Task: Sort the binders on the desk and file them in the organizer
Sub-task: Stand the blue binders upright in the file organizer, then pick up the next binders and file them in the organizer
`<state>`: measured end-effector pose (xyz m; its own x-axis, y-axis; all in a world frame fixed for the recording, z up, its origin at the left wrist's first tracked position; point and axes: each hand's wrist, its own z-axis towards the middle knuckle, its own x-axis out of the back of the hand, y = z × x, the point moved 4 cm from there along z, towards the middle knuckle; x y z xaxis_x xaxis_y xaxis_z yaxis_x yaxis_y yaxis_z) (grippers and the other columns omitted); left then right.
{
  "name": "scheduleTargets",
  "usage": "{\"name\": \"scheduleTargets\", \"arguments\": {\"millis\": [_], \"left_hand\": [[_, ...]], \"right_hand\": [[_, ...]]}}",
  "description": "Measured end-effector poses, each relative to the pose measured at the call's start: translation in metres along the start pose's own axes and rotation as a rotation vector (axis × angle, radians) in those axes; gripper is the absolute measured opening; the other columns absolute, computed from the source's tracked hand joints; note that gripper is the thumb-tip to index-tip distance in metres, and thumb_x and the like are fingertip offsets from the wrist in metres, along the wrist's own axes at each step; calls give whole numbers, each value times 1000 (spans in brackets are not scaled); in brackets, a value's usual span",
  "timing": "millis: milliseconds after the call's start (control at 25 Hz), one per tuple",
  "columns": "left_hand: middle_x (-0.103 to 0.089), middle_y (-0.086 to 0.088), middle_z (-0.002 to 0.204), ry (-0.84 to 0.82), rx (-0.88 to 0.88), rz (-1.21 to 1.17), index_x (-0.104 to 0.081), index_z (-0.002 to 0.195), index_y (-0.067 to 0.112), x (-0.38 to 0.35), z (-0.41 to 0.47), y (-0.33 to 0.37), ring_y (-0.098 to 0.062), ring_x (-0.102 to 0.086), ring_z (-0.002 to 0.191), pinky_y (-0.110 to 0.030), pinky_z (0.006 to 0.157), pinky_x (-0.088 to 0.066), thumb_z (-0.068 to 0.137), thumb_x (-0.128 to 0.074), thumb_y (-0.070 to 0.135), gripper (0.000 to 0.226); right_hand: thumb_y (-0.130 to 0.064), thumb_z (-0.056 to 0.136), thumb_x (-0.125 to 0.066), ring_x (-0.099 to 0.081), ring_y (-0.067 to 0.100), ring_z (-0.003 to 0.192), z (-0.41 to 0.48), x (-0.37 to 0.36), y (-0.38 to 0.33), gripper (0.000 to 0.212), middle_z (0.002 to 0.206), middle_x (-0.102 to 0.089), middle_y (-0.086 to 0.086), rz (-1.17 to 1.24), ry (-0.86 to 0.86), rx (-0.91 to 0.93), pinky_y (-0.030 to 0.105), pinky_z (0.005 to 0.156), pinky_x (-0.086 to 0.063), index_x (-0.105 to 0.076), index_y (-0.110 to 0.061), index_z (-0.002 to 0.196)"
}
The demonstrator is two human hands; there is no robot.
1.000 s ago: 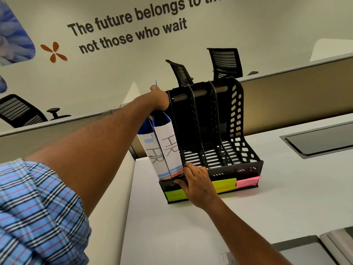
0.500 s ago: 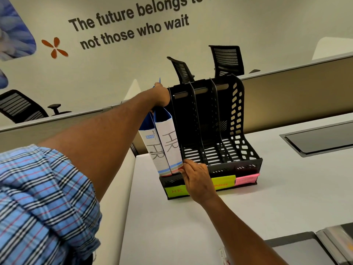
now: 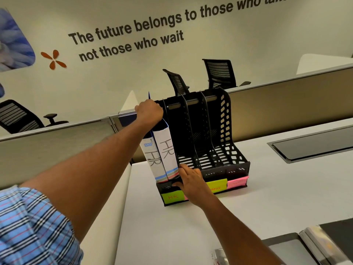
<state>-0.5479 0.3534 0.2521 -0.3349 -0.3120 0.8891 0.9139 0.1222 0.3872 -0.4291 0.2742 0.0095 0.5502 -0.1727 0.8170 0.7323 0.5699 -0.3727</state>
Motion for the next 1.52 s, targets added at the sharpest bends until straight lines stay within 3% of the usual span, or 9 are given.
{"name": "scheduleTargets", "arguments": {"millis": [480, 720, 800, 880, 960, 1120, 1320, 1440, 1520], "left_hand": [[-55, -20, 122, -79, 62, -114, -44, 128, 1, -9, -6, -15, -38, -51, 111, -43, 88, -42, 99, -31, 43, 52], [-55, -7, 75, -47, -42, -114, -50, 77, 12, 9, -41, -11, -18, -50, 64, -29, 51, -33, 96, -34, 50, 46], [-59, -13, 84, -12, -130, -99, -54, 83, 10, 18, -63, -4, -24, -54, 75, -33, 59, -39, 97, -34, 47, 44], [-56, -19, 116, 10, -216, -56, -53, 115, 3, 22, -84, -3, -32, -50, 109, -41, 91, -42, 99, -33, 42, 47], [-39, -18, 144, 70, -293, -36, -36, 140, 3, 23, -113, -6, -31, -30, 137, -44, 115, -25, 100, -32, 38, 53], [-36, -15, 149, 271, -398, -90, -35, 142, 2, 11, -197, -20, -27, -23, 143, -38, 117, -21, 100, -40, 24, 48], [-61, -11, 121, 53, -117, -399, -56, 121, 8, -56, -297, -45, -25, -54, 116, -16, 89, -37, 99, -42, 20, 29], [-63, -14, 120, -169, 112, -444, -61, 114, 4, -89, -340, -62, -30, -56, 115, -29, 89, -41, 100, -41, 23, 31], [-66, -18, 105, -314, 113, -382, -61, 83, 6, -100, -363, -69, -35, -58, 106, -30, 79, -38, 100, -39, 24, 33]], "right_hand": [[-44, 92, -53, -50, 17, 113, 2, -3, 1, 44, 130, -47, 0, -3, -30, -12, 33, 99, -35, -45, -16, 126], [-40, 92, -56, -37, 26, 129, -2, 7, -12, 58, 138, -38, 9, -45, -144, -104, 39, 111, -22, -35, -8, 136], [-39, 95, -53, -20, 29, 142, -10, 10, -21, 72, 151, -25, 15, -8, -156, -196, 40, 118, -8, -18, -3, 147], [-35, 97, -50, -10, 31, 146, -23, 16, -32, 75, 157, -15, 17, 81, -115, -282, 38, 118, -4, -9, -3, 150], [-32, 97, -50, -15, 32, 144, -39, 25, -40, 70, 155, -20, 19, 93, -68, -271, 39, 119, -8, -13, -2, 149], [-31, 96, -50, -31, 31, 135, -83, 42, -45, 63, 146, -34, 17, 116, -76, -305, 40, 115, -21, -26, 0, 145], [-30, 97, -50, -38, 32, 129, -141, 56, -52, 52, 140, -42, 17, 115, -106, -453, 40, 110, -28, -37, 0, 137], [-31, 96, -51, -43, 30, 124, -177, 63, -59, 47, 134, -47, 16, 69, -110, -566, 39, 108, -30, -42, -1, 131], [-32, 94, -54, -46, 29, 119, -209, 66, -66, 44, 129, -49, 14, 32, -93, -653, 39, 104, -34, -46, -2, 125]]}}
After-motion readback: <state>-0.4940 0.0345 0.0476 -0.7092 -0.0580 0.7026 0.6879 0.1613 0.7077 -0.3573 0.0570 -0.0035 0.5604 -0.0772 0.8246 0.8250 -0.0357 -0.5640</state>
